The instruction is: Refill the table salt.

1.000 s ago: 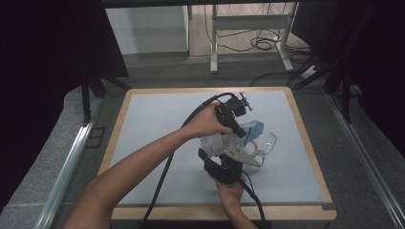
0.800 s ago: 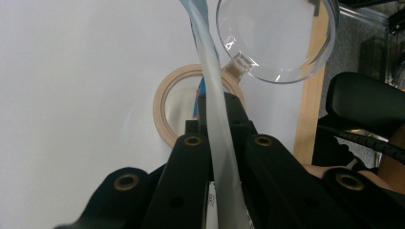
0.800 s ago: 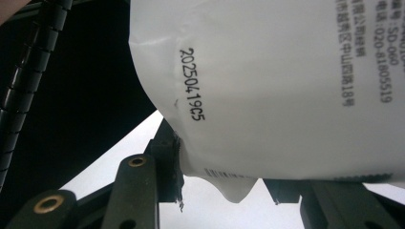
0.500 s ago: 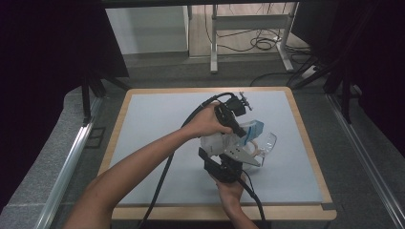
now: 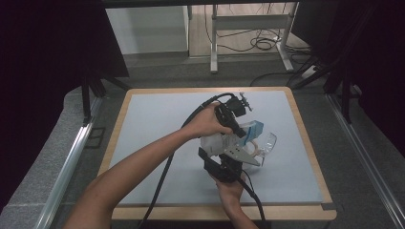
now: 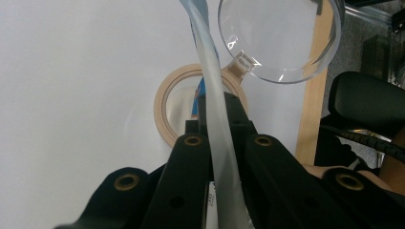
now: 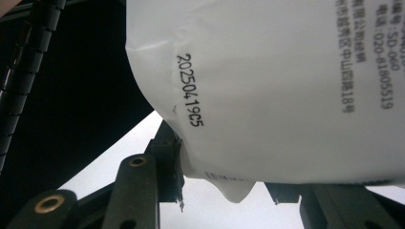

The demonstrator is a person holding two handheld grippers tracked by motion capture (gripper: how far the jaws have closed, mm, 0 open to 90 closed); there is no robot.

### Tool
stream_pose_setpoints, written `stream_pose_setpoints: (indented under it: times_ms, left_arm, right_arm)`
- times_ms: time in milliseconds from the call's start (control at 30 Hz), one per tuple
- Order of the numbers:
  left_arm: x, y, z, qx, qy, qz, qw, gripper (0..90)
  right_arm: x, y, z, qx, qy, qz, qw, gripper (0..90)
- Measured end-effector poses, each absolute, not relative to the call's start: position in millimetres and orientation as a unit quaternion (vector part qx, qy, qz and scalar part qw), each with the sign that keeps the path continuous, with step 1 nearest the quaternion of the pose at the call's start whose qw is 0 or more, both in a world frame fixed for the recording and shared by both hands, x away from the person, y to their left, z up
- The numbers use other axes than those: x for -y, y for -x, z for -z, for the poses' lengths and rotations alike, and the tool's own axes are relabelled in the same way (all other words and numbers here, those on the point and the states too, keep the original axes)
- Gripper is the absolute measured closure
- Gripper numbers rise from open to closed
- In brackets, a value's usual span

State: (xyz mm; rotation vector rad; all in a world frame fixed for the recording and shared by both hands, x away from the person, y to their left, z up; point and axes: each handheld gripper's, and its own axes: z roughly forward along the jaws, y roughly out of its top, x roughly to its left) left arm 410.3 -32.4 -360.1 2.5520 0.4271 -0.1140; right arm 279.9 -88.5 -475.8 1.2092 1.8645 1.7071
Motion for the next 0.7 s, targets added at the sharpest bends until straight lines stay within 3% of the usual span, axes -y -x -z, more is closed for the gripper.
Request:
stream_pose_setpoints:
  times_ms: [700]
  left_arm:
    - [33.3,-410.3,360.8,-0.158,-0.949,0.042,0.270,89.9]
  right_arm:
    - [88.9,-280.6,476.1,-0.656,-0.425,-0.601,0.167,56.2]
